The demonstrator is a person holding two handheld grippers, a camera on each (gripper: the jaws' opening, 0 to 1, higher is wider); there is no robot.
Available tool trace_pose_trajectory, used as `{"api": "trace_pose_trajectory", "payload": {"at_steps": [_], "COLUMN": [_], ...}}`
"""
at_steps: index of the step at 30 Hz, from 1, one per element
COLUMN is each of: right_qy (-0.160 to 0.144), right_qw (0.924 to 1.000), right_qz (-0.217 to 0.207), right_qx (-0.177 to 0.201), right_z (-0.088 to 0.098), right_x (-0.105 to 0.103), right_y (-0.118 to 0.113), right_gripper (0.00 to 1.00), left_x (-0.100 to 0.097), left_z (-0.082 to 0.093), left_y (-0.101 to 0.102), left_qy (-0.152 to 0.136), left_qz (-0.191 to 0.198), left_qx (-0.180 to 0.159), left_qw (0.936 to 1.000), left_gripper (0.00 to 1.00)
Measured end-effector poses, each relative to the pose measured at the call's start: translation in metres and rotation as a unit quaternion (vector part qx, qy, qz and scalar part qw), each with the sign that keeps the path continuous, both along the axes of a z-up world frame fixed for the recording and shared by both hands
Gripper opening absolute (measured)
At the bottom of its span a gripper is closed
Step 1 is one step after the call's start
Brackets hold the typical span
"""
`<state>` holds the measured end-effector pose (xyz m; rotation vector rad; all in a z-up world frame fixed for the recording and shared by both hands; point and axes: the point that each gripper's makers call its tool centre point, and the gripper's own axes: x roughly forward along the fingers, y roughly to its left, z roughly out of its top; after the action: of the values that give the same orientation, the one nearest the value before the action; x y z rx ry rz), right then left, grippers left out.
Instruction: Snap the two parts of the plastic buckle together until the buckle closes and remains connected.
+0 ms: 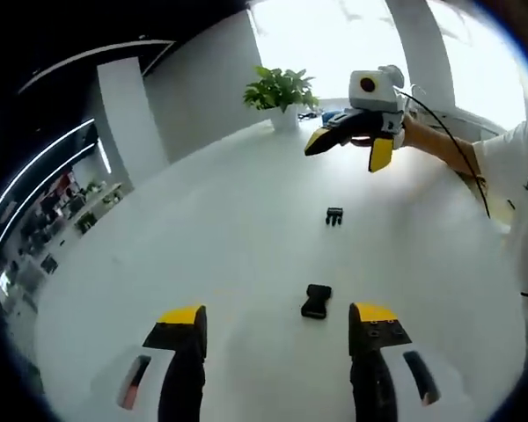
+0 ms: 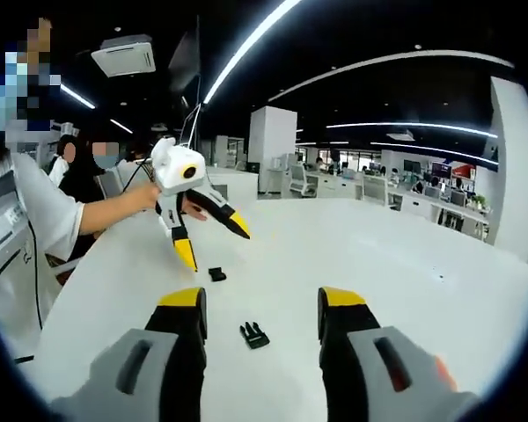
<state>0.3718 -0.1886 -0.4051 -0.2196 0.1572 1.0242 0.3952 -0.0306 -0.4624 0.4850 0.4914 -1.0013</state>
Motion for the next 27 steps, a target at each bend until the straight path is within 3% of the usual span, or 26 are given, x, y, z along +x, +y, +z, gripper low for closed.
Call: {"api": "trace_pose_trajectory", "payload": {"at_steps": [2,6,11,15,19,23,25,27], "right_qy": [0.0,-0.001,0.005,0.008,0.006,0.008,0.004,0.005], "right_qw": [0.9999,0.9996,0.9994,0.9993,0.9988,0.9983,0.9976,0.9972], "right_qz": [0.01,0.018,0.023,0.026,0.03,0.041,0.05,0.057], "right_qx": [-0.007,-0.024,-0.024,-0.027,-0.039,-0.041,-0.048,-0.049], "right_z": [0.001,0.0,-0.003,-0.01,-0.017,-0.024,-0.029,-0.034], "right_x": [0.004,0.016,0.028,0.029,0.031,0.034,0.032,0.031], "right_y": [0.002,0.005,0.007,0.006,0.003,0.002,0.001,0.0], "right_gripper": [0.59,0.7,0.75,0.75,0.75,0.73,0.73,0.73], "left_x": [0.001,0.006,0.012,0.014,0.01,0.0,-0.001,-0.002], "left_z": [0.006,0.013,0.023,0.025,0.026,0.02,0.014,0.013], "left_y": [-0.006,-0.008,-0.009,-0.004,-0.004,-0.005,-0.001,0.0], "left_qy": [0.009,0.01,0.012,-0.008,0.002,0.011,-0.007,-0.006], "left_qz": [0.004,0.003,0.006,0.009,-0.001,-0.014,-0.023,-0.024], "left_qx": [-0.031,-0.052,-0.075,-0.083,-0.099,-0.094,-0.068,-0.069], "left_qw": [0.9995,0.9986,0.9971,0.9965,0.9951,0.9954,0.9974,0.9973], "left_gripper": [0.7,0.75,0.77,0.76,0.77,0.77,0.76,0.74]}}
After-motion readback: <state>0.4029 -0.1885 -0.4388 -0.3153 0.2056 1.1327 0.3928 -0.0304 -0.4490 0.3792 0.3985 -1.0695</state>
